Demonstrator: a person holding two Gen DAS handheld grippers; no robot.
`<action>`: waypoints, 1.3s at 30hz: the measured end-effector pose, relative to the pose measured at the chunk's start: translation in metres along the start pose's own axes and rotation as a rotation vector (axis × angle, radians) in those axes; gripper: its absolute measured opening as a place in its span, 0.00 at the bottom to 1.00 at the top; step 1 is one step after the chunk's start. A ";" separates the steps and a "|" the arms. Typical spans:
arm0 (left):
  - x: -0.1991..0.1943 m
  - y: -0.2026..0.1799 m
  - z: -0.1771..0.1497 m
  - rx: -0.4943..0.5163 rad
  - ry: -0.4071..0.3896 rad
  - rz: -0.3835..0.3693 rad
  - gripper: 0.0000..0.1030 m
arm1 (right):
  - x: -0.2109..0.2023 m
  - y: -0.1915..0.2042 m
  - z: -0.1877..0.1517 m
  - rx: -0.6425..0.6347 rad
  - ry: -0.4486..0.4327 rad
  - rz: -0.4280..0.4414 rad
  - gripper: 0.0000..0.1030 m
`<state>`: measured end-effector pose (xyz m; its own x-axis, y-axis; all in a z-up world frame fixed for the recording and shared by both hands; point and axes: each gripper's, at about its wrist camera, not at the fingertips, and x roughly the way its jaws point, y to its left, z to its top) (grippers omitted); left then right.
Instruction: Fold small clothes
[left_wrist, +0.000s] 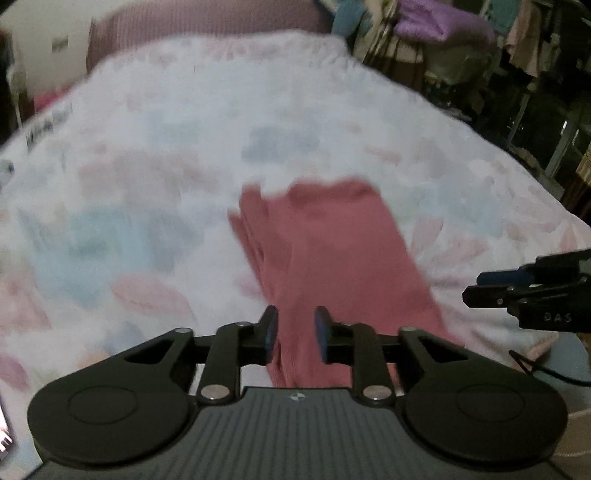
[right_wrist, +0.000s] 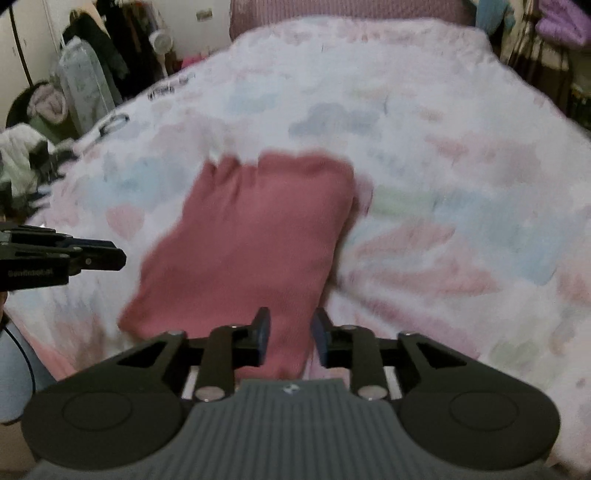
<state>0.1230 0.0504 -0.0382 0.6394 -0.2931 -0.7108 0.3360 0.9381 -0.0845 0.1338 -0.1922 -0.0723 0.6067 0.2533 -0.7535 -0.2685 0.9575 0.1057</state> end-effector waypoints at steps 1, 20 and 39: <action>-0.005 -0.004 0.005 0.015 -0.017 0.003 0.41 | -0.008 0.003 0.006 -0.009 -0.024 -0.004 0.33; -0.068 -0.048 0.012 0.002 -0.295 0.142 0.86 | -0.098 0.045 0.003 -0.038 -0.292 -0.053 0.79; -0.055 -0.062 -0.048 -0.019 -0.092 0.178 0.89 | -0.087 0.062 -0.056 -0.012 -0.137 -0.087 0.79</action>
<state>0.0335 0.0173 -0.0275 0.7486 -0.1368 -0.6488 0.1994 0.9796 0.0236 0.0224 -0.1629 -0.0366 0.7239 0.1870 -0.6640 -0.2190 0.9751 0.0358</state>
